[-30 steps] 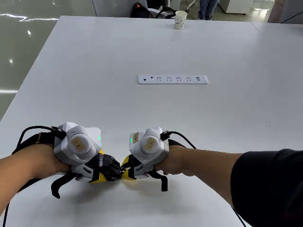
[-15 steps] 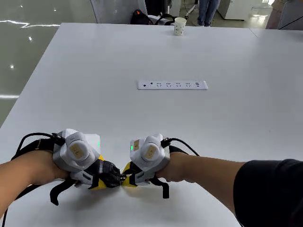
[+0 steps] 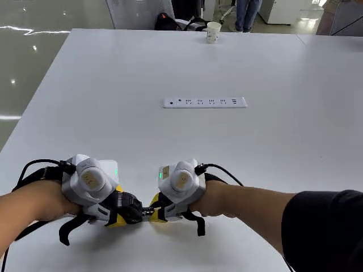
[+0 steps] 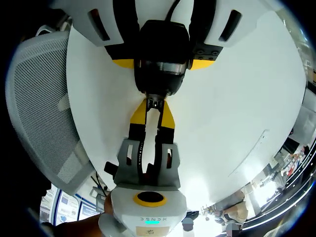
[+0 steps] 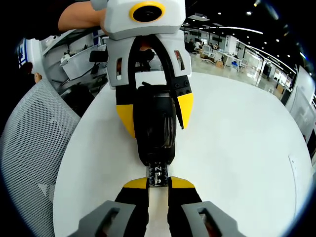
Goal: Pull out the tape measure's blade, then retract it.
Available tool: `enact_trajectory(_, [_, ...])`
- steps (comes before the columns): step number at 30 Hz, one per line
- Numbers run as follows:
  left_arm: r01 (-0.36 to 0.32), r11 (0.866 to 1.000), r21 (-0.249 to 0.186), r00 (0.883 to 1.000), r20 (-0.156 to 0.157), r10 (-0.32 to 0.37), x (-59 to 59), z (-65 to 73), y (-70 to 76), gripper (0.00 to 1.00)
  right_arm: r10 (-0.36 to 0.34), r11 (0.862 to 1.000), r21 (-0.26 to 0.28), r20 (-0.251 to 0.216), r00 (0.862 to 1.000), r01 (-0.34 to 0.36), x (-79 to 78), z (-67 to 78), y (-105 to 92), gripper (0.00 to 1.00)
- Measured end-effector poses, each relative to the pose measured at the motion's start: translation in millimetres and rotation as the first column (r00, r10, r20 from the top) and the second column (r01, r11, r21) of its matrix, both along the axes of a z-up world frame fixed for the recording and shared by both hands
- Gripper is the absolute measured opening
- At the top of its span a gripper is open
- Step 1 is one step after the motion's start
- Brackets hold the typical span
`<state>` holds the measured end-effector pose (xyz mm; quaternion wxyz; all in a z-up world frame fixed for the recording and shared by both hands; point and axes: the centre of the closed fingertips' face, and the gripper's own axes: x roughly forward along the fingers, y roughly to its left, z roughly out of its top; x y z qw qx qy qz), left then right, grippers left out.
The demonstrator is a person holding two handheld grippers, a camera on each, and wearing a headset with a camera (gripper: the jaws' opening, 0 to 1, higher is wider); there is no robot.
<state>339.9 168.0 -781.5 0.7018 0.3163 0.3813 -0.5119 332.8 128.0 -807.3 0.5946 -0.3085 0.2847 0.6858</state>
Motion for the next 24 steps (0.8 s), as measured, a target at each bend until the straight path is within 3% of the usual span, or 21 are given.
enact_trajectory(24, [-0.009, 1.0, 0.003, 1.0, 0.001, 0.009, -0.9, -0.2, 0.5, 0.33, -0.023, 0.999, -0.023, -0.007, 1.0, 0.023, 2.7, -0.4, -14.3, 0.1])
